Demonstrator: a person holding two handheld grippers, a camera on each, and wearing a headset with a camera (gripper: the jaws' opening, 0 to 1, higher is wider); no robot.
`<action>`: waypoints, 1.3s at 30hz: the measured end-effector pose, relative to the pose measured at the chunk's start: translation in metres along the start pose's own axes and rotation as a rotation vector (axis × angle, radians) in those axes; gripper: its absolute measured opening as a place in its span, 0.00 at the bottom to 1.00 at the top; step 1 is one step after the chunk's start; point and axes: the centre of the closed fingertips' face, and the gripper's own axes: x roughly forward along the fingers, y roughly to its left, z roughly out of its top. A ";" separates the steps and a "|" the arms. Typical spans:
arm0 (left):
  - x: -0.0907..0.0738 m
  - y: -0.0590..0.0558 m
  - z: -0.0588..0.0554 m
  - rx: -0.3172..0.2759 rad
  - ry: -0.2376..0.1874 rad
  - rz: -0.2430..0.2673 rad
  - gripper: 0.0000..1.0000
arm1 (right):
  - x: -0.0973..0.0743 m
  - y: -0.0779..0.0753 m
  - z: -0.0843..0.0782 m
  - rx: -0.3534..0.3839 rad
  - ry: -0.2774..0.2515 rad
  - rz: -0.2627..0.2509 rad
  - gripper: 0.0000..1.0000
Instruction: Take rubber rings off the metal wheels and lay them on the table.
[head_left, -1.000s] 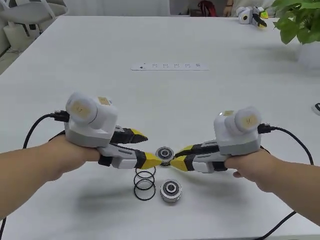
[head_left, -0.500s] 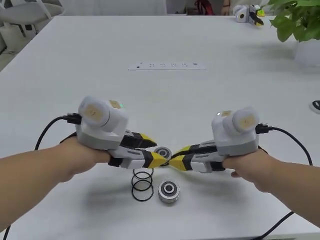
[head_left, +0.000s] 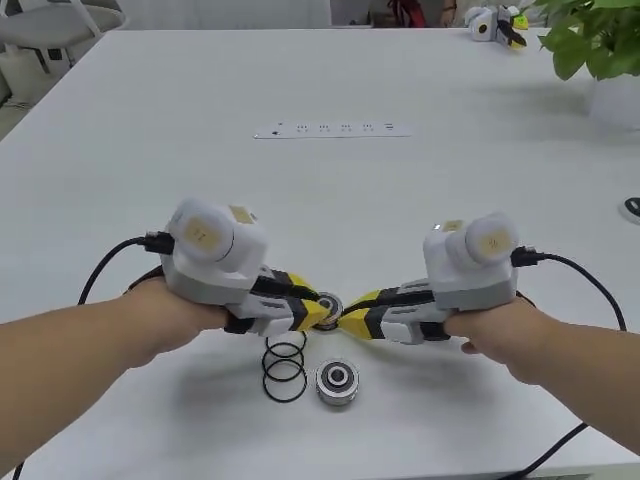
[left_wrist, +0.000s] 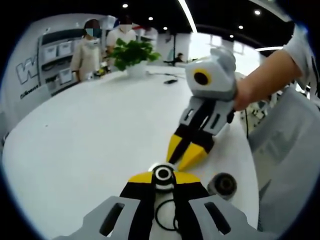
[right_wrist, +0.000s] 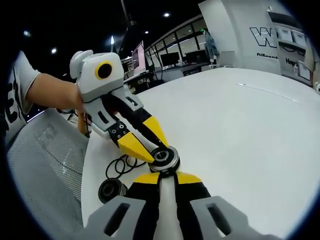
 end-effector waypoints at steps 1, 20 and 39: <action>0.000 0.000 -0.001 0.001 0.000 0.005 0.14 | 0.000 0.000 0.000 -0.001 0.000 0.001 0.07; 0.001 0.001 -0.002 0.032 0.013 0.047 0.12 | -0.001 -0.008 0.000 0.195 -0.043 -0.020 0.00; 0.002 0.002 -0.002 0.027 0.026 0.061 0.12 | -0.009 -0.006 0.014 0.325 -0.142 -0.012 0.00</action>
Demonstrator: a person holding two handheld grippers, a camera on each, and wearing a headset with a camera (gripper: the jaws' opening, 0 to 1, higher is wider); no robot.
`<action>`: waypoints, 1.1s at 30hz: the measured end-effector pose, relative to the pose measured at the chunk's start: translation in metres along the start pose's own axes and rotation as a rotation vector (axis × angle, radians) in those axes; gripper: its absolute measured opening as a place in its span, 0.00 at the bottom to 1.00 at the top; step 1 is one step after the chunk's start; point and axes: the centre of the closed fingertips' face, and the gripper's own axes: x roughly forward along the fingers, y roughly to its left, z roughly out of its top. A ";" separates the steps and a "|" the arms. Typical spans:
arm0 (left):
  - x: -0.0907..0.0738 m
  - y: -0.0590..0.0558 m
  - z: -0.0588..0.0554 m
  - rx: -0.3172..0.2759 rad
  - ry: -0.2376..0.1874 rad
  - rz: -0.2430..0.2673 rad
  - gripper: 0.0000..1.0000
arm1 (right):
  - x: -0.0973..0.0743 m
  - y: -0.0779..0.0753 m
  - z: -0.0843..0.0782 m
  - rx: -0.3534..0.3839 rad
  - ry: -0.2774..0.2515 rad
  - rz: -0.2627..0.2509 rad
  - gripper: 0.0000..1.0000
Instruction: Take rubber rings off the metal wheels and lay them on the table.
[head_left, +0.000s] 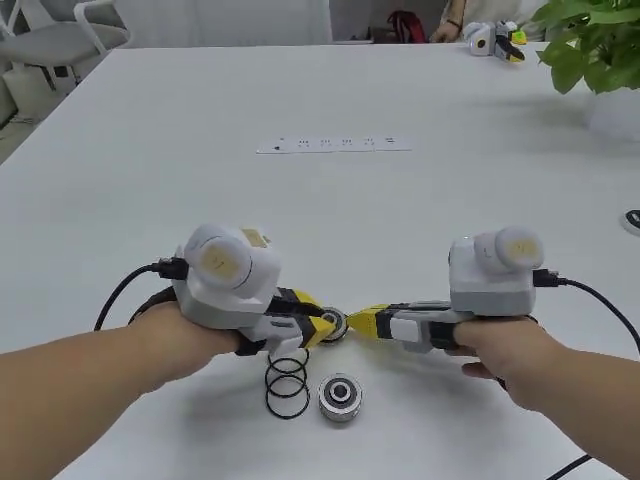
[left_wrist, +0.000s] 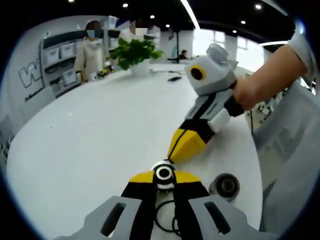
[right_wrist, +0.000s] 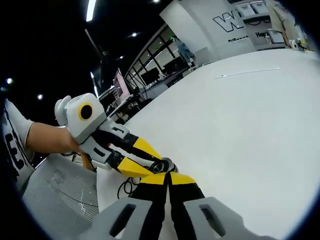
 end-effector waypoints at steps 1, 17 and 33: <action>0.000 0.000 0.000 0.001 0.001 0.002 0.12 | 0.000 0.000 -0.001 0.000 0.000 0.000 0.00; 0.000 0.000 0.001 0.009 0.010 0.006 0.11 | -0.001 0.005 0.001 0.000 0.003 0.007 0.00; 0.001 0.000 0.000 0.015 0.020 0.008 0.11 | 0.005 0.030 0.010 -0.019 -0.021 0.084 0.00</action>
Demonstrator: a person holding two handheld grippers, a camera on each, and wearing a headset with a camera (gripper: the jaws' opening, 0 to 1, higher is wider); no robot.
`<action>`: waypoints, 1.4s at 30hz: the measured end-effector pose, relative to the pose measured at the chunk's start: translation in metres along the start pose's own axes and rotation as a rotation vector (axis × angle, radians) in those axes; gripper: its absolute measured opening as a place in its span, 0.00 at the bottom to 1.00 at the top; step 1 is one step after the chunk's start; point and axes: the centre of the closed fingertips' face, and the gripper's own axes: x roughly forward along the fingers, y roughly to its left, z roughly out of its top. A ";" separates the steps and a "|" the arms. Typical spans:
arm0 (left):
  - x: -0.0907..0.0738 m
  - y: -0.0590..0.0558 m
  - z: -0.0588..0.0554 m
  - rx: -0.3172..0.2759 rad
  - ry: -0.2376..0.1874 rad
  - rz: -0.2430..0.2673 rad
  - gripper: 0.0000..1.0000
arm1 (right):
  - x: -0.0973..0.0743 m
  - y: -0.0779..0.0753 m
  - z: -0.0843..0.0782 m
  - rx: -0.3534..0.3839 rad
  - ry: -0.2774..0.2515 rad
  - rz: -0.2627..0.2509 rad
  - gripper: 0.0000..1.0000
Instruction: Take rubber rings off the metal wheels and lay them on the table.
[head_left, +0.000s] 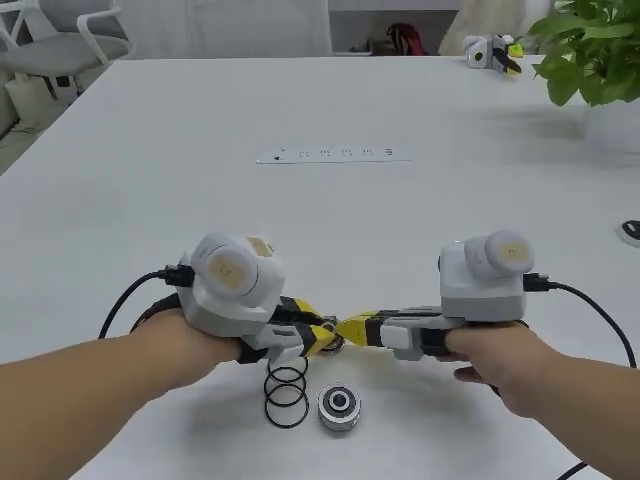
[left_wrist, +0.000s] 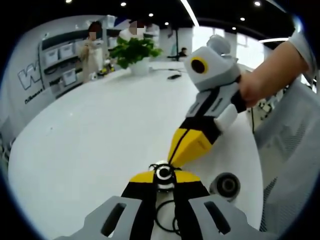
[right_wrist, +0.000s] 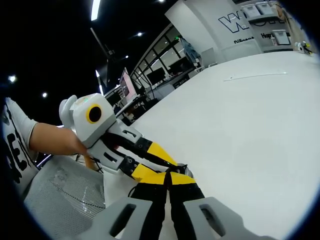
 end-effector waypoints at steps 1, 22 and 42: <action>0.000 0.001 0.000 0.002 0.004 0.002 0.11 | 0.002 -0.003 -0.004 -0.005 0.028 -0.045 0.00; -0.002 -0.004 0.002 -0.004 -0.002 -0.019 0.18 | -0.003 -0.010 -0.001 -0.009 0.018 -0.048 0.00; -0.061 0.001 0.038 -0.025 -0.188 -0.027 0.43 | -0.007 0.009 0.012 -0.017 -0.009 -0.001 0.00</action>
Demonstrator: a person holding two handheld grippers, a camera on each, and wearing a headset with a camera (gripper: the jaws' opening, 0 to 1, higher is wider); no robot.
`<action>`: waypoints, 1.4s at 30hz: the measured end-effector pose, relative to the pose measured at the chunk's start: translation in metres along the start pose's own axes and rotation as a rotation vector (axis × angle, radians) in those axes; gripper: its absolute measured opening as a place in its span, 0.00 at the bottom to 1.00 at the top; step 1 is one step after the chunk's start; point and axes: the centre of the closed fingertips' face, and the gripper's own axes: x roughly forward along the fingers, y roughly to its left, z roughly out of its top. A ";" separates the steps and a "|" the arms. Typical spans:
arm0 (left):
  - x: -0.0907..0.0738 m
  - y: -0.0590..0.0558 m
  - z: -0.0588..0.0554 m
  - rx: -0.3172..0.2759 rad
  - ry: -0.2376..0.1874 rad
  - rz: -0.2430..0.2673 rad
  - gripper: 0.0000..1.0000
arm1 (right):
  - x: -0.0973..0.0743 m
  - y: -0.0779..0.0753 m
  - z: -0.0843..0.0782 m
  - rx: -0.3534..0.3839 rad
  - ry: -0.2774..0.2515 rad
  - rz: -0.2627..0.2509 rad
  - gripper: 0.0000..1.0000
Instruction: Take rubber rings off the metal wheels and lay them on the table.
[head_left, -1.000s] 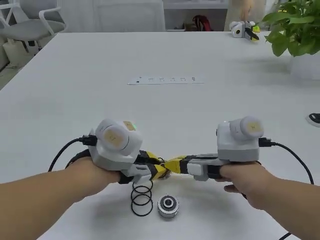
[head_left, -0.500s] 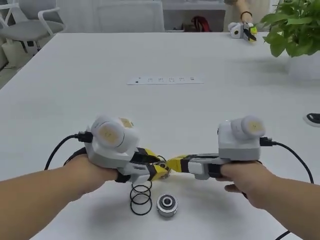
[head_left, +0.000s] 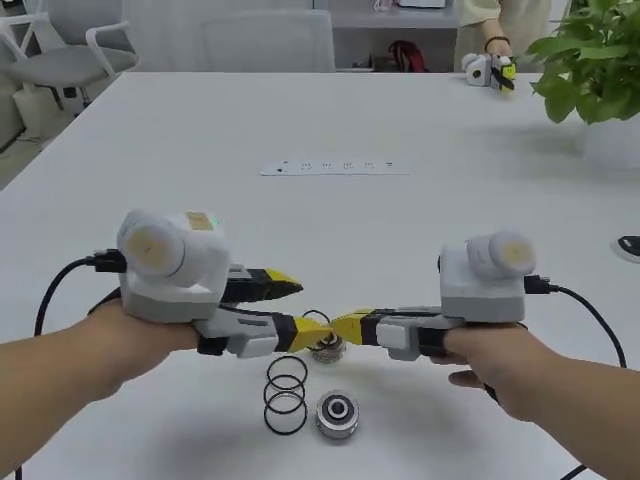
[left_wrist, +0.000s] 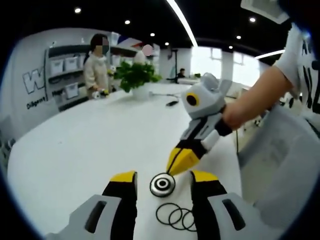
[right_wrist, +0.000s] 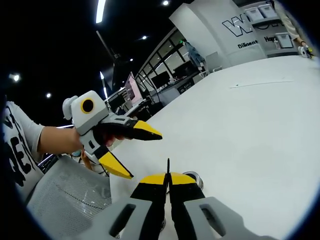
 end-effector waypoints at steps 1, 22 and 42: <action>-0.002 0.000 0.000 0.000 -0.001 0.000 0.44 | 0.000 0.001 0.000 0.000 -0.001 0.001 0.00; -0.066 0.007 -0.016 -0.034 -0.026 0.072 0.67 | 0.010 0.022 0.005 -0.025 0.024 0.052 0.00; -0.085 0.018 -0.035 -0.075 -0.013 0.124 0.68 | 0.048 0.024 -0.015 -0.023 0.114 0.032 0.00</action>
